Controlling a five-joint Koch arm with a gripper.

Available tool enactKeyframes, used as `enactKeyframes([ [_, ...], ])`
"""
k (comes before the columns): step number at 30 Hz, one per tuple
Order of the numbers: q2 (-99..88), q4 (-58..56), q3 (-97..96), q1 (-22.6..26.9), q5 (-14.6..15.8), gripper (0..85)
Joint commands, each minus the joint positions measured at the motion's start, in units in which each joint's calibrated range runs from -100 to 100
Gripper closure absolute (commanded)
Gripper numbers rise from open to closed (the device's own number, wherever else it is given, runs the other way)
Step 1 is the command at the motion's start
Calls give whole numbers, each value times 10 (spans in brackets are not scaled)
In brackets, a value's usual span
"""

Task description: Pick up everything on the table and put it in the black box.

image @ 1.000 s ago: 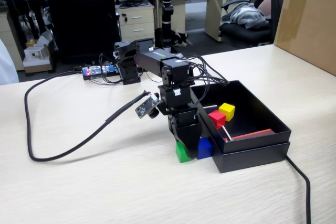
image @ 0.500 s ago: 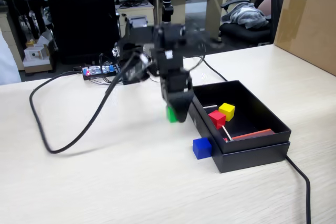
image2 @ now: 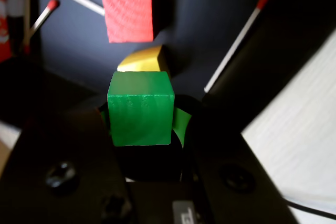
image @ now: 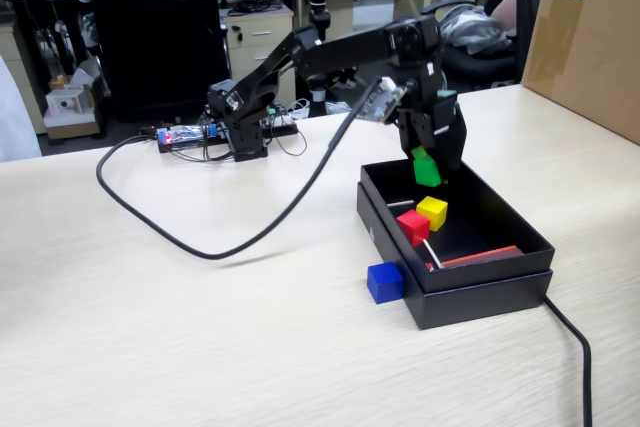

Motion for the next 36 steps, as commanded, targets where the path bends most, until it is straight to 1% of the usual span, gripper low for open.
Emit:
enactKeyframes([
  [1, 24, -4, 65, 0, 0, 684],
  [3, 36, -4, 66, 0, 0, 682],
  [4, 38, -4, 65, 0, 0, 658],
  [5, 38, -4, 64, -1, -1, 565],
  [7, 24, -4, 61, -1, -2, 477],
  [8, 12, -4, 57, -2, -2, 444],
  [10, -23, -4, 55, -4, -1, 414],
  [13, -127, -4, 51, -12, -1, 414],
  [15, -195, -4, 55, -23, -8, 414],
  [17, -245, -4, 51, -44, -16, 412],
  [20, -249, -4, 49, -82, -30, 412],
  [23, -202, -4, 56, -107, -37, 388],
  [25, -143, 0, 64, -120, -43, 388],
  [28, -63, 19, 66, -132, -43, 390],
  [36, 88, 47, 109, -131, -42, 390],
])
